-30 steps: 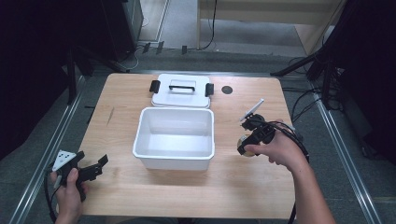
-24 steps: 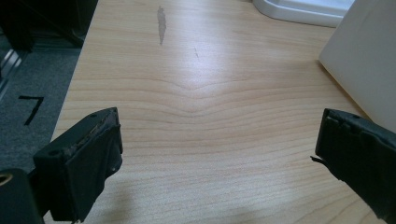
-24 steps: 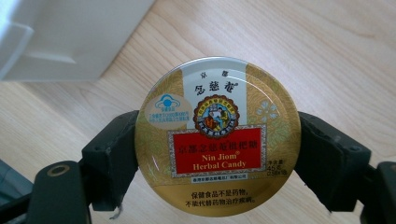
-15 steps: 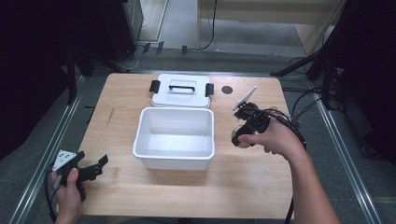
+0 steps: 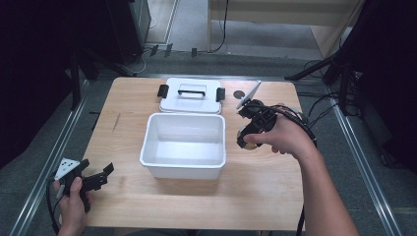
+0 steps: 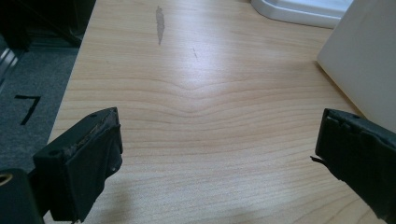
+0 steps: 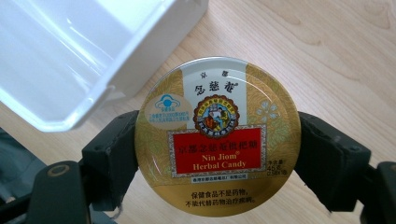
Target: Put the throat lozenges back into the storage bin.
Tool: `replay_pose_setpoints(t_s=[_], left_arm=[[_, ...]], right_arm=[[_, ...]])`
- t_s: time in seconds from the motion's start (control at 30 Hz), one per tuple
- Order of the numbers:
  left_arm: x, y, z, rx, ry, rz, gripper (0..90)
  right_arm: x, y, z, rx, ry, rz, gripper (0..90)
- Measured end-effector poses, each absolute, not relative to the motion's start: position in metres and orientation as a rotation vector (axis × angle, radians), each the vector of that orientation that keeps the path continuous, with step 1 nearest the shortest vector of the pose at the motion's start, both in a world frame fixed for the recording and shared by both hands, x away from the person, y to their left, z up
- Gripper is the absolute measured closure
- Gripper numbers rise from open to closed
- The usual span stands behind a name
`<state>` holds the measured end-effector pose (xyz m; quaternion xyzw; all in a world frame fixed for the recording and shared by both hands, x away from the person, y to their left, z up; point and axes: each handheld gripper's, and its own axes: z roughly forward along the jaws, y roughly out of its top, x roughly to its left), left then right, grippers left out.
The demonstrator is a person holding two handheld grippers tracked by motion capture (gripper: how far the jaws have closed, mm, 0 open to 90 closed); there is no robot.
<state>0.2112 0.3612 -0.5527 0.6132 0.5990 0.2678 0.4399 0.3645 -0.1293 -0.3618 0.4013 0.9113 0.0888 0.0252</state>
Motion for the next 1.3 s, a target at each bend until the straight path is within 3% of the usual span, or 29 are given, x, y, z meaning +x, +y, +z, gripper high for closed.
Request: replay_pose_setpoints(t_s=[0.47,1.0,1.3], left_arm=[[0.211,0.361,-0.553,1.53,1.489,0.663,1.3],[0.211,0.362,-0.553,1.523,1.488,0.654,1.3],[0.211,0.362,-0.553,1.524,1.489,0.652,1.3]], right_arm=[[0.366,-0.094,-0.35,1.16,2.851,0.264,20.6],[0.367,-0.052,-0.36,1.047,2.907,0.263,20.5],[0.359,-0.036,-0.368,0.704,2.941,0.337,20.5]])
